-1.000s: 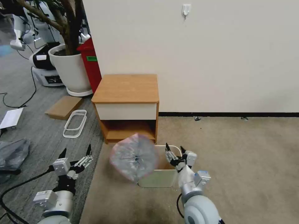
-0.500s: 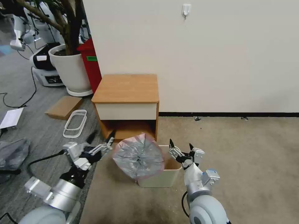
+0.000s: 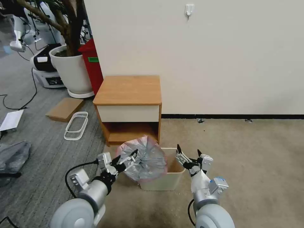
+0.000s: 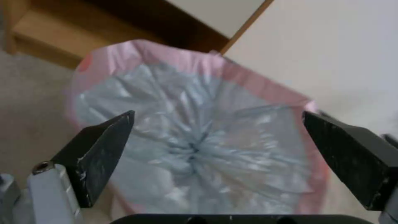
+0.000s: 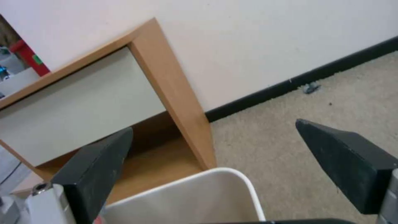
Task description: Pick up the garbage bag from the table and place it over the trash can.
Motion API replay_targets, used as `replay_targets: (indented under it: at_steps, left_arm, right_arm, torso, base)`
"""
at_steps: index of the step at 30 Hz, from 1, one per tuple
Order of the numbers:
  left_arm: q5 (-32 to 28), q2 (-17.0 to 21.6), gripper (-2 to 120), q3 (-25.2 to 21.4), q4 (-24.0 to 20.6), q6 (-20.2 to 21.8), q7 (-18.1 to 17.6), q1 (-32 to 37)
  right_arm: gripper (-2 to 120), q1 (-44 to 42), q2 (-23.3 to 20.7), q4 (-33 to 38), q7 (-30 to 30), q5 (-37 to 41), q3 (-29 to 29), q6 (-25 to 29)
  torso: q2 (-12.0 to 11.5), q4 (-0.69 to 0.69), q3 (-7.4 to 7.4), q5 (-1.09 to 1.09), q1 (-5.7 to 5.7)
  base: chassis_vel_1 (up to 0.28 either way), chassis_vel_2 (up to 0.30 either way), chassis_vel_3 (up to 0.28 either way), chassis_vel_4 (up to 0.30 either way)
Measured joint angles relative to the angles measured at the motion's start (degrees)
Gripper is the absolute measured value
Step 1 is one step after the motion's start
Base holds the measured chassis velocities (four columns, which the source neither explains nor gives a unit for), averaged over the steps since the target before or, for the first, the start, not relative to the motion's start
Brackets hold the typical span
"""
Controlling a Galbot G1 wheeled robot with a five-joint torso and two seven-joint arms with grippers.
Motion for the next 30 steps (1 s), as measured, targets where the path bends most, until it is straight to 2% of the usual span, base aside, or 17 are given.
replay_targets:
  at_steps: [3,6,8,9,11,17,20,30]
  left_arm:
    - [3.79,0.78,100,1.74,2.27,0.3,-1.37,-2.14]
    - [4.25,1.47,100,2.66,2.72,1.32,-2.74,-3.75]
    - [2.87,2.5,100,3.67,2.82,3.5,-5.37,-5.66]
    - [2.87,2.5,100,3.67,2.82,3.5,-5.37,-5.66]
    - [1.49,3.89,100,4.88,3.13,5.23,-8.34,-7.83]
    - [-0.83,6.92,98,6.13,3.49,7.86,-11.92,-10.27]
    - [-3.92,8.3,94,7.09,3.58,9.68,-15.29,-12.09]
    - [-6.29,9.24,81,10.45,5.55,12.84,-21.71,-15.82]
  right_arm:
    - [100,-0.19,0.69,-0.52,0.05,-0.37,0.03,0.22]
    - [100,-0.21,0.95,-0.74,0.07,-0.41,0.08,0.25]
    - [100,-0.21,1.19,-0.89,0.1,-0.42,0.15,0.27]
    - [100,-0.21,1.19,-0.89,0.1,-0.42,0.15,0.27]
    - [100,-0.16,1.42,-1.03,0.14,-0.42,0.22,0.27]
    - [100,0.11,1.62,-1.49,0.36,-0.19,0.93,0.28]
    - [100,0.31,1.61,-2.1,0.53,-0.04,1.31,0.42]
    - [100,0.77,1.78,-3.12,1.09,0.25,1.62,0.68]
  torso:
    - [0.0,0.0,0.0,0.0,0.0]
    - [0.0,0.01,0.0,0.0,0.0]
    - [0.0,0.0,0.0,0.0,0.0]
    - [0.0,0.0,0.0,0.0,0.0]
    - [0.0,0.0,0.0,-0.01,0.0]
    - [0.0,0.01,0.0,0.0,0.0]
    - [0.0,0.0,0.0,0.0,0.0]
    - [0.0,0.01,0.0,0.0,0.0]
  base:
    - [0.0,0.0,0.0,0.0]
    - [0.0,0.0,0.0,0.0]
    - [0.0,0.0,0.0,0.0]
    - [0.0,0.0,0.0,0.0]
    - [0.0,0.0,0.0,0.0]
    - [0.0,0.0,0.0,0.0]
    - [0.0,0.0,0.0,0.0]
    - [0.0,0.0,0.0,0.0]
